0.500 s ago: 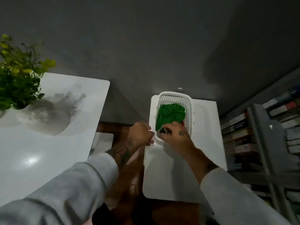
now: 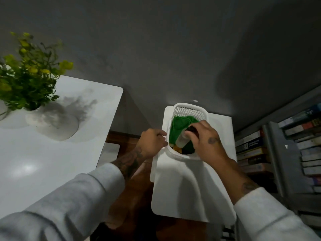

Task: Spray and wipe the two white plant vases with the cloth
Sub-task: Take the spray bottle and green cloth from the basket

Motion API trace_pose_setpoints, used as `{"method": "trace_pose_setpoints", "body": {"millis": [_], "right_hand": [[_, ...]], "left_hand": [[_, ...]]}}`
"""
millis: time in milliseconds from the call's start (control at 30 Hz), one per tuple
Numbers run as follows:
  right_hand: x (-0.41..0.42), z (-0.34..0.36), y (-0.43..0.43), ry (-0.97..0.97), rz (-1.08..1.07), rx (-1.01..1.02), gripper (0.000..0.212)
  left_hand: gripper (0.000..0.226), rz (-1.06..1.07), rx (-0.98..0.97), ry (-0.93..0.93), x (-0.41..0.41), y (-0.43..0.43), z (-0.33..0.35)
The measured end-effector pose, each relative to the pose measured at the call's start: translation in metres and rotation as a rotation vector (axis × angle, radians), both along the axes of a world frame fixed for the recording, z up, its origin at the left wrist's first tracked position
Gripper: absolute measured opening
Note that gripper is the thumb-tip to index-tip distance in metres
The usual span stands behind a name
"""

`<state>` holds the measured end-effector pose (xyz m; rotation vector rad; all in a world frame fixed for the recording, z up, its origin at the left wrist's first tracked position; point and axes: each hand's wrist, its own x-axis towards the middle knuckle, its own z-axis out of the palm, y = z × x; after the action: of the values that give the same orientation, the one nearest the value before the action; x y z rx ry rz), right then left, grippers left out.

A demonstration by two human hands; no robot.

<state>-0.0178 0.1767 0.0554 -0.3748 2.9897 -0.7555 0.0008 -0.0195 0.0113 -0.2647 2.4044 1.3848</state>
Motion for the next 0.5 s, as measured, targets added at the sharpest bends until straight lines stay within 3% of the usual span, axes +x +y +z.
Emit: {"method": "trace_pose_setpoints", "body": {"millis": [200, 367, 500], "right_hand": [[0.025, 0.061, -0.061, 0.125, 0.127, -0.053, 0.012], [0.076, 0.070, -0.153, 0.112, 0.290, -0.107, 0.012], [0.117, 0.052, -0.231, 0.006, 0.439, -0.144, 0.015]], "left_hand": [[0.058, -0.095, 0.067, 0.325, 0.035, -0.043, 0.031], [0.045, 0.052, 0.000, 0.492, 0.099, -0.117, 0.048], [0.036, 0.157, -0.021, 0.425, 0.159, -0.191, 0.038]]}}
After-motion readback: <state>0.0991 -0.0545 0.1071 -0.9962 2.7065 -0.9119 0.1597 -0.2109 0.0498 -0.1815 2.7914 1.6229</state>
